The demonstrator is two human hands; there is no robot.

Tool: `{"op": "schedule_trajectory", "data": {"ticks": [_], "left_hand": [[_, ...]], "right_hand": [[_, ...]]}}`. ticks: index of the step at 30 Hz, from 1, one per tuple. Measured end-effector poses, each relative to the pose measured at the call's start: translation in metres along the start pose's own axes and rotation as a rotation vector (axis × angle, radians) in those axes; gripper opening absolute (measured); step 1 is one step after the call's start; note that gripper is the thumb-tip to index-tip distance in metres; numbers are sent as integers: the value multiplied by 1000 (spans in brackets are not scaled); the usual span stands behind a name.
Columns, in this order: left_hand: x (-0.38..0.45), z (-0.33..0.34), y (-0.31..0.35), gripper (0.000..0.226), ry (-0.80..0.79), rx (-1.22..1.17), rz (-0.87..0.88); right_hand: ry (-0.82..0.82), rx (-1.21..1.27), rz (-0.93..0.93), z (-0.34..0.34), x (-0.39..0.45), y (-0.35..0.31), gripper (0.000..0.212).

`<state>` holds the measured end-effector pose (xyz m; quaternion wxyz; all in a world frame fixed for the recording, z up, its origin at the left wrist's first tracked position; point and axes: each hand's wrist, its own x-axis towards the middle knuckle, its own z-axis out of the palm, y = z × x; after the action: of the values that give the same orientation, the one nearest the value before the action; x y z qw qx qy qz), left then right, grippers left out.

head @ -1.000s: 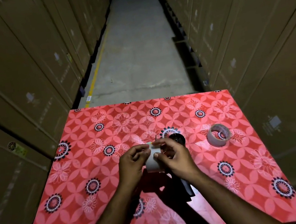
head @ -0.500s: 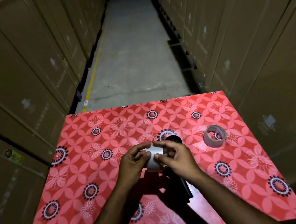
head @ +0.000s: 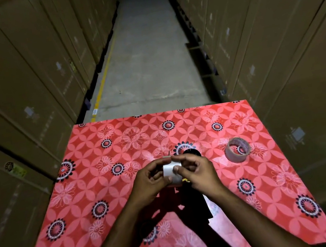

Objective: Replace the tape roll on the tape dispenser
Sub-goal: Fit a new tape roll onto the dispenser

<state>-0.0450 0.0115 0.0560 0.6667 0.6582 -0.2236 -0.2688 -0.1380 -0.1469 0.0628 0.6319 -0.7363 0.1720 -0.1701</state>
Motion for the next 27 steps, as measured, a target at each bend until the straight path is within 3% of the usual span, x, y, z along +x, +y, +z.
{"op": "schedule_trajectory", "data": {"ticks": [6, 9, 14, 18, 21, 24, 27], "left_hand": [[0, 2, -2, 38, 55, 5, -32], [0, 2, -1, 36, 55, 1, -35], [-3, 1, -3, 50, 6, -36, -18], [2, 1, -4, 26, 83, 15, -39], [2, 3, -1, 23, 85, 32, -42], [-3, 4, 0, 34, 42, 23, -23], [-3, 4, -3, 40, 34, -22, -36]], "right_hand": [[-95, 22, 26, -3, 0, 7, 41], [-61, 3, 23, -3, 0, 7, 32], [-30, -3, 6, -1, -2, 7, 28], [-108, -29, -2, -3, -4, 5, 29], [-41, 15, 16, -1, -4, 4, 26], [13, 37, 2, -1, -4, 5, 30], [-58, 27, 7, -4, -4, 5, 31]]}}
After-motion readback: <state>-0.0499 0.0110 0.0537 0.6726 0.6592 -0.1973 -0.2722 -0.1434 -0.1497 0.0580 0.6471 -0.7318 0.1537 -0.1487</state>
